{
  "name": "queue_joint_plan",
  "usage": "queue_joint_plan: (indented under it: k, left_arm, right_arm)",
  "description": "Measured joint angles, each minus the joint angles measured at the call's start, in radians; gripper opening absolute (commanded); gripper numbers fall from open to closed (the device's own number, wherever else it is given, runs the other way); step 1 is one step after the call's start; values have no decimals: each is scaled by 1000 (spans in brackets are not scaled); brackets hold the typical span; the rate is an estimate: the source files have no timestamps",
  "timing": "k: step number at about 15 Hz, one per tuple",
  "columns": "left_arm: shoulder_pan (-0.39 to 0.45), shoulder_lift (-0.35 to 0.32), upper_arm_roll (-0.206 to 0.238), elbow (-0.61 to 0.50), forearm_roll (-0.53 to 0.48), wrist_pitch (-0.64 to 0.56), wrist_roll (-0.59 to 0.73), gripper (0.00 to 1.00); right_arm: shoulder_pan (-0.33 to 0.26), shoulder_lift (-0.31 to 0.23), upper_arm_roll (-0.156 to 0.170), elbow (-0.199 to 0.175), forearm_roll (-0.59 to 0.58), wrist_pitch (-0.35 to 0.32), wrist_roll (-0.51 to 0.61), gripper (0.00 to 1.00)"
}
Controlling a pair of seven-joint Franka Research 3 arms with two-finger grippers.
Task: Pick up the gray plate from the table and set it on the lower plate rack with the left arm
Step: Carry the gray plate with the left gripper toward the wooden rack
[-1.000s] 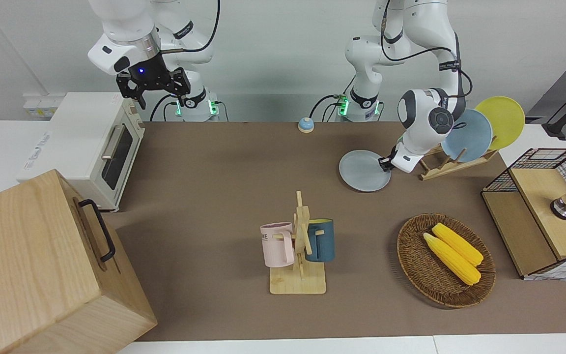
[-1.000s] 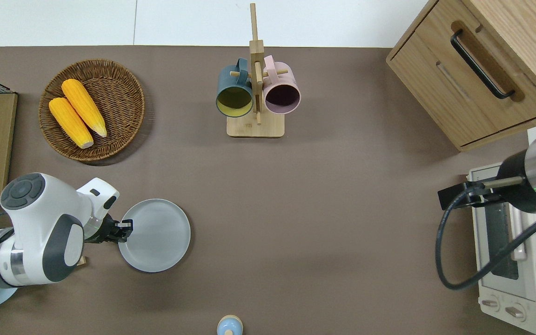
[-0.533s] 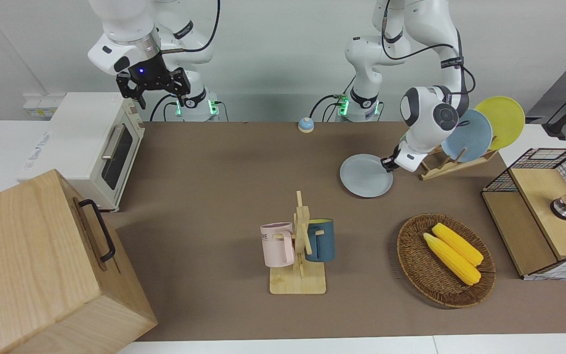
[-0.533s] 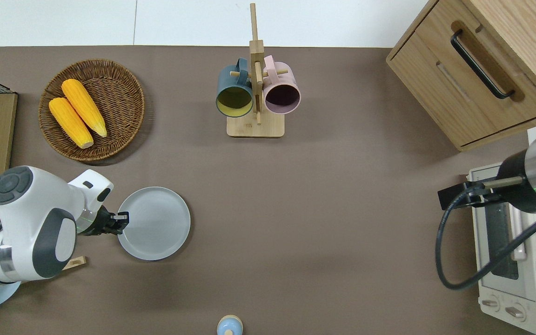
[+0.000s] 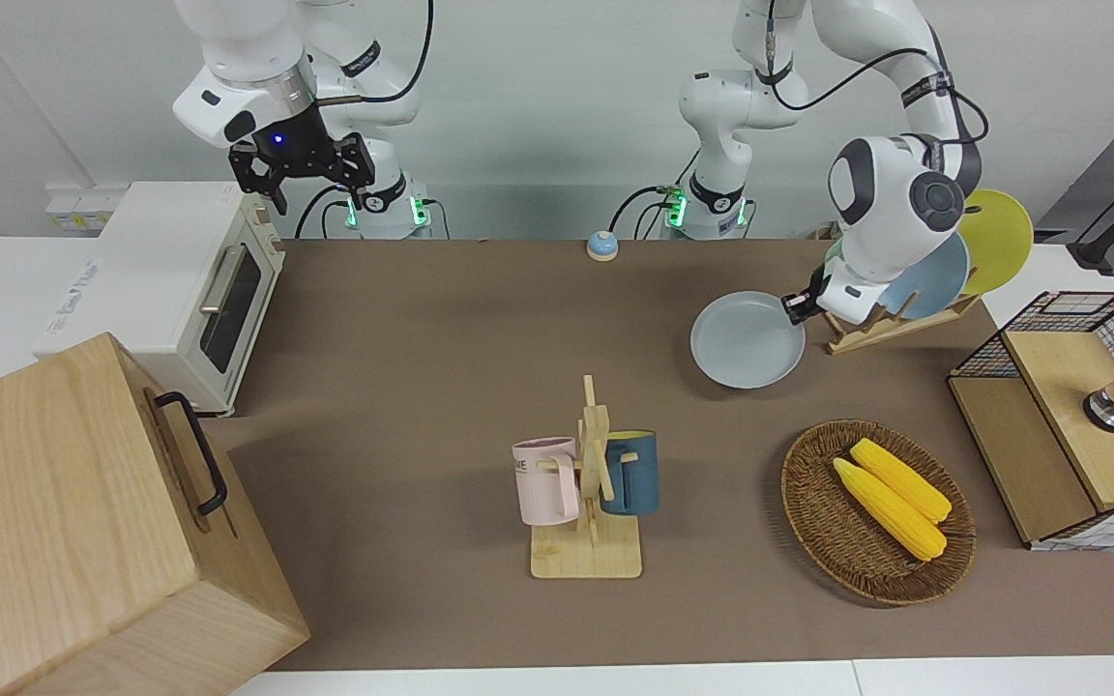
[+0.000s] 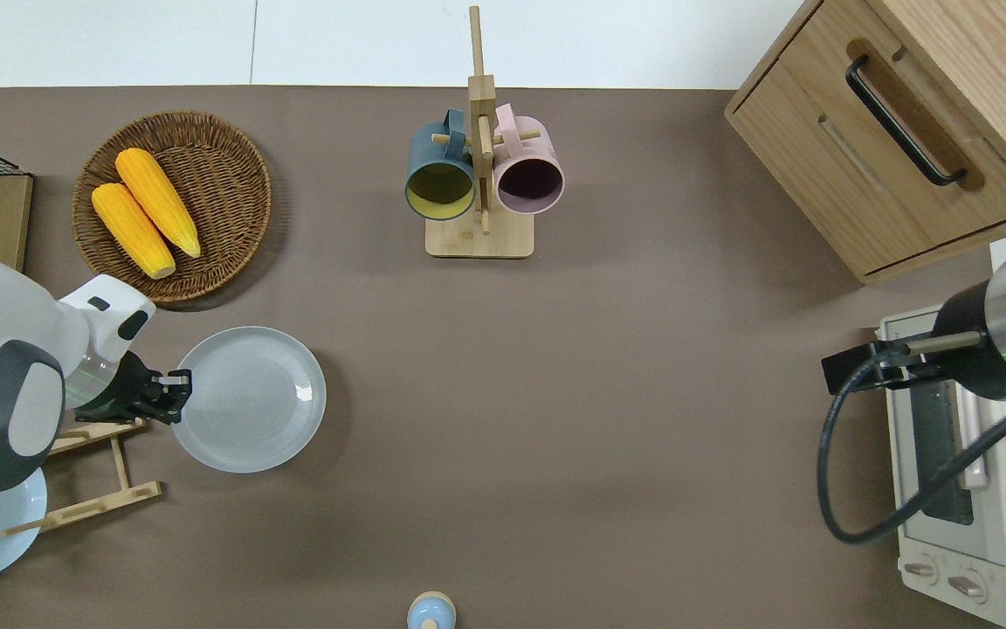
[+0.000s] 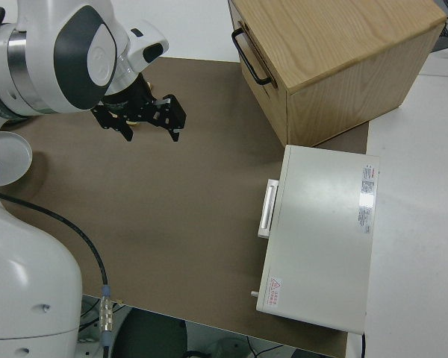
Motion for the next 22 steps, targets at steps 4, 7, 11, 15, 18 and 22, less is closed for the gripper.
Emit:
queue_joint_plan:
  k: [4, 7, 11, 15, 18, 22]
  left_arm:
    - [1, -3, 6, 91, 159, -140, -26, 0]
    - [-1, -3, 1, 131, 334, -217, -88, 0]
    - [-4, -3, -13, 132, 557, -329, -131, 0]
    - [-16, -2, -43, 132, 687, -436, -169, 0]
    - [-19, 3, -65, 132, 708, -484, -236, 0]
    - [-30, 23, -72, 130, 745, -527, -298, 0]
  right_arm:
    - [0, 0, 0, 0, 0, 0, 0, 987]
    - [0, 0, 0, 0, 0, 0, 0, 990]
    - [0, 0, 0, 0, 0, 0, 0, 990]
    - [0, 0, 0, 0, 0, 0, 0, 990]
    - [0, 0, 0, 0, 0, 0, 0, 987]
    - [0, 0, 0, 0, 0, 0, 0, 987]
